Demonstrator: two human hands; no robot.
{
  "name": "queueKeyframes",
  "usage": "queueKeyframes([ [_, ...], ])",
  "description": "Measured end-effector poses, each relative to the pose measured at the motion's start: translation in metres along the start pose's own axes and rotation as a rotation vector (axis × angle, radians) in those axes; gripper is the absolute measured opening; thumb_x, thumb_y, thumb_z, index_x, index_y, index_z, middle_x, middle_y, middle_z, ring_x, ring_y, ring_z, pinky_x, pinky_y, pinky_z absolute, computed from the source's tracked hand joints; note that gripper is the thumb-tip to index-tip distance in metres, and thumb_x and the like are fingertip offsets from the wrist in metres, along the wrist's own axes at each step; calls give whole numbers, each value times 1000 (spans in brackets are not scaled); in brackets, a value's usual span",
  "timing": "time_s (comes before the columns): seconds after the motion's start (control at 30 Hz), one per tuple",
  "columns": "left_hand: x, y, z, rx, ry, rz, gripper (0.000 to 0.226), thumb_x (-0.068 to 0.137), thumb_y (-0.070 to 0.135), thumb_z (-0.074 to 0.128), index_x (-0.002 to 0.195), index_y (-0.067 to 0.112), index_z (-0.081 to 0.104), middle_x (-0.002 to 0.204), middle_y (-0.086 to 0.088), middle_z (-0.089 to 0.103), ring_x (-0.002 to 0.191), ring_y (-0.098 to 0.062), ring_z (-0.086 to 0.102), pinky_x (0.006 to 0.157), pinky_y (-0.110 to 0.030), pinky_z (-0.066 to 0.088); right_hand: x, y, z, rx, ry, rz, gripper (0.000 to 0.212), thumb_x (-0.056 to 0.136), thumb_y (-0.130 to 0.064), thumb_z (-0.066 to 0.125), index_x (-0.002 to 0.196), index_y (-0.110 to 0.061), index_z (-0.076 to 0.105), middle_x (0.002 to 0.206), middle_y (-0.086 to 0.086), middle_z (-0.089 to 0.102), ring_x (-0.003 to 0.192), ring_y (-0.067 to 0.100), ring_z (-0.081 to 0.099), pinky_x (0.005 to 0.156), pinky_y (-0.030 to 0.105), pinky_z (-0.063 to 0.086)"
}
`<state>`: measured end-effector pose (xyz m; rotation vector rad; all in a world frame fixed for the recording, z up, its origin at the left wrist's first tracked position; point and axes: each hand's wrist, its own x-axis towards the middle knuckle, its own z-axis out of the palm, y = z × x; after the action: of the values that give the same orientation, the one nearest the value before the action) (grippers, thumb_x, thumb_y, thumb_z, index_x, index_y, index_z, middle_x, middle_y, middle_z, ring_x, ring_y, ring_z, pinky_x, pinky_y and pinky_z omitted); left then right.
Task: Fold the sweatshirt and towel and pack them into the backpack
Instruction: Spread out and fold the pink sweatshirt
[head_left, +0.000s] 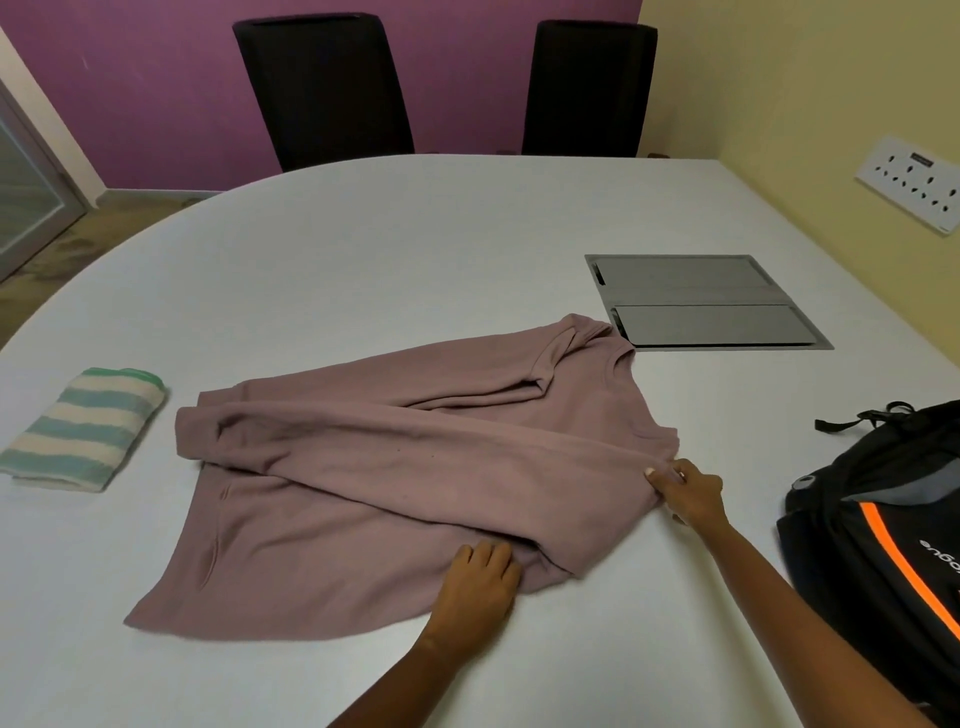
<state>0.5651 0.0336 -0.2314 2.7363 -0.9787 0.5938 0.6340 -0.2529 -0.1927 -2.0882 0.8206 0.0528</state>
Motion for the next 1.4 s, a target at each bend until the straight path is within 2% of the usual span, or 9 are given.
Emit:
queueKeyframes([
  [0.23,-7,-16,5,-183,-134,81,10,79,33,44,82,23,45,83,6,48,56,-7,53,46,-18,35,9,-19,-2,156,96,33,24,82,-19,62,65,-18,46,104,12,43,76,27,47,80,41,44],
  [0.37,-5,-11,1,-389,-367,17,27,75,44,45,82,21,55,81,5,58,63,-9,58,50,-19,38,-12,-15,6,-9,78,88,26,88,-16,55,108,0,53,124,24,38,83,32,49,88,41,43],
  [0.47,6,-9,-15,-930,-360,-546,45,79,54,40,76,16,64,66,11,58,57,-1,51,58,-22,37,-31,-16,12,9,135,55,41,87,-9,56,124,1,41,132,25,28,98,42,53,93,41,40],
  [0.6,13,-43,-20,-1425,184,-1495,29,101,23,35,80,8,49,64,-8,52,49,-17,50,36,-19,43,-47,-13,30,213,117,189,80,79,-15,70,141,-7,20,140,26,27,119,45,43,98,45,39],
  [0.73,19,-88,-25,-1504,463,-1838,22,97,19,43,81,4,47,74,-12,48,60,-24,51,40,-18,51,-60,-8,51,316,39,264,86,75,-15,74,139,-5,18,137,21,39,120,42,46,93,53,45],
  [0.87,22,-121,-33,-1746,554,-1859,37,93,20,53,126,3,49,124,-13,53,109,-28,57,89,-31,51,-61,-4,53,269,45,277,75,76,-9,72,134,2,26,136,24,41,120,43,45,102,50,38],
  [0.97,22,-137,-49,-1877,510,-1772,8,93,7,48,90,10,56,95,-5,67,71,-17,65,51,-22,56,-61,1,48,252,44,251,70,76,-6,72,131,5,30,135,25,44,121,43,44,103,48,36],
  [1.07,19,-144,-62,-1821,546,-1702,22,93,2,44,74,11,51,49,3,63,59,-14,59,40,-19,51,-59,5,45,293,48,251,68,74,-3,73,131,4,36,133,23,47,120,41,47,104,48,37],
  [1.4,-47,-112,-54,-1788,759,-1776,18,91,1,45,91,15,56,88,-2,62,78,-14,55,52,-18,56,-62,4,46,297,84,248,66,75,-4,72,132,1,41,132,22,49,118,41,48,103,48,38],
])
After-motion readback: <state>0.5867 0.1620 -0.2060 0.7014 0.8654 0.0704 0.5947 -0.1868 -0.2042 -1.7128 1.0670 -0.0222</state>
